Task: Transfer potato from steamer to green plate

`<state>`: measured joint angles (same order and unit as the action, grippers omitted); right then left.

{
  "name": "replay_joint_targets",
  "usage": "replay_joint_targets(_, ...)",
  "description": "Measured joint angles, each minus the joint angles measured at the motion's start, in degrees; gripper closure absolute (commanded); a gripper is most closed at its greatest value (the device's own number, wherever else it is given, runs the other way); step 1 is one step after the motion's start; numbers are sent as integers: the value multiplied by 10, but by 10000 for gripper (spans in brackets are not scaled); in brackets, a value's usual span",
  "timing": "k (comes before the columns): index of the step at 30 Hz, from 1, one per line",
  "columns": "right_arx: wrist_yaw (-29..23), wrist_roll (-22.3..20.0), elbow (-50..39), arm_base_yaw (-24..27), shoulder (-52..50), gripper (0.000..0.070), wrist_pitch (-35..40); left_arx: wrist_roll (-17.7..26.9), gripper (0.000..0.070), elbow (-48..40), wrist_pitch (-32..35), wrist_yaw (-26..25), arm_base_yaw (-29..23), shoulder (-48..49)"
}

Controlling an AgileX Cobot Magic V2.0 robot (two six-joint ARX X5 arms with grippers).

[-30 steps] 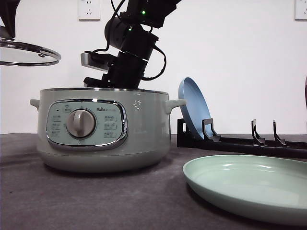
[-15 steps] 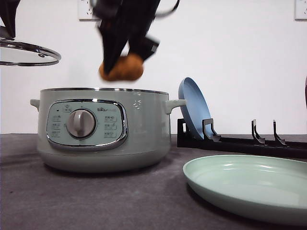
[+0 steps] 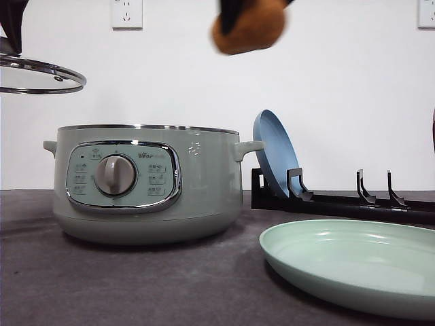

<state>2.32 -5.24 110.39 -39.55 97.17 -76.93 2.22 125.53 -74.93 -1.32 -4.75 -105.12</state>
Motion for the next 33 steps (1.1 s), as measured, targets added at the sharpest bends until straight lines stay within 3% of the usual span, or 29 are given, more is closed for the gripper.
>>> replay_joint_targets(9, -9, 40, -297, 6, -196, 494, 13, -1, 700, 0, -3, -15, 0, 0)
replay_joint_targets(19, -9, 108, -585, 6, -292, 494, 248, -2, 700, 0, -3, -20, 2, 0)
replay_joint_targets(25, -8, 152, -693, 6, -291, 494, 398, -2, 700, 0, -3, -20, 2, -4)
replay_joint_targets(33, -9, 183, -730, 17, -290, 494, 498, -2, 700, 0, -3, -20, 3, -4)
